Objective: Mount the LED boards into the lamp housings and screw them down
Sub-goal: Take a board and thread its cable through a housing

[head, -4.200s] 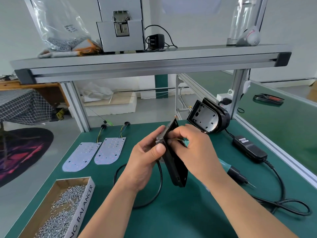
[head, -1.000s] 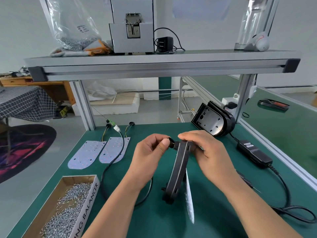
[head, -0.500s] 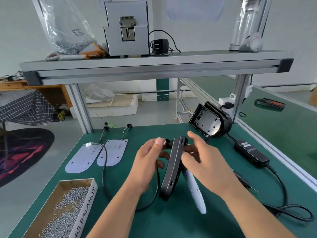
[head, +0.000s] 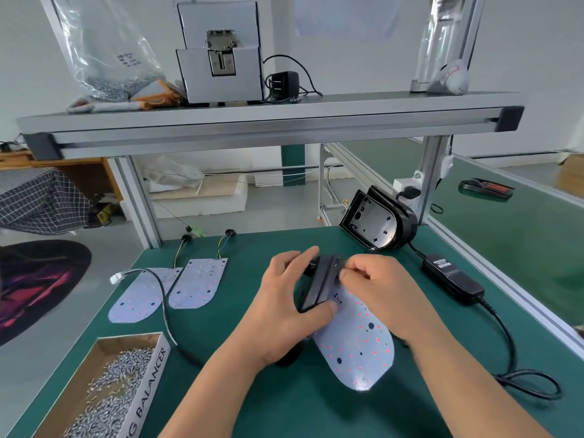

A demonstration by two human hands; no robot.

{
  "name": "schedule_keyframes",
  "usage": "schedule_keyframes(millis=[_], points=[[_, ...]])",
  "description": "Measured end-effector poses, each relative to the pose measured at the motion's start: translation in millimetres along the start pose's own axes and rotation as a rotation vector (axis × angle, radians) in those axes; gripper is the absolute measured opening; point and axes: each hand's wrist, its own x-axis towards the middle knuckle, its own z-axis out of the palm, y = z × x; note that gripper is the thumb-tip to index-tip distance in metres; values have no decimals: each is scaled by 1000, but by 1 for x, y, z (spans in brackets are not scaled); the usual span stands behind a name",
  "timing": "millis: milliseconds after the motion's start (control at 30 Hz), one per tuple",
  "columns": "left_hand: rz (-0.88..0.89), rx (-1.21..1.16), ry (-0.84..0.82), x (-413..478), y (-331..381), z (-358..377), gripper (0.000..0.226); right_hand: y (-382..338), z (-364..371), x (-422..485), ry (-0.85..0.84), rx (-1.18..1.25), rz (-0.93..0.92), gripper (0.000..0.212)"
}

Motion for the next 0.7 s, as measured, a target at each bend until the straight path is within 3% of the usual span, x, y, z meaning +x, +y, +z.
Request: schedule_keyframes(millis=[167, 300, 433, 533, 633, 700], points=[[118, 534, 155, 2, 9, -11, 77, 5, 0, 4, -80, 19, 8, 20], [20, 541, 97, 1, 20, -5, 70, 7, -5, 8, -73, 28, 17, 19], [25, 655, 142, 0, 25, -8, 51, 8, -12, 9, -140, 70, 49, 18], [-11, 595, 163, -1, 29, -11, 42, 14, -21, 10, -196, 272, 155, 22], [-134, 250, 212, 1, 24, -10, 32, 18, -21, 11, -178, 435, 201, 17], [-237, 69, 222, 3, 20, -9, 40, 16, -16, 10, -126, 470, 214, 19]])
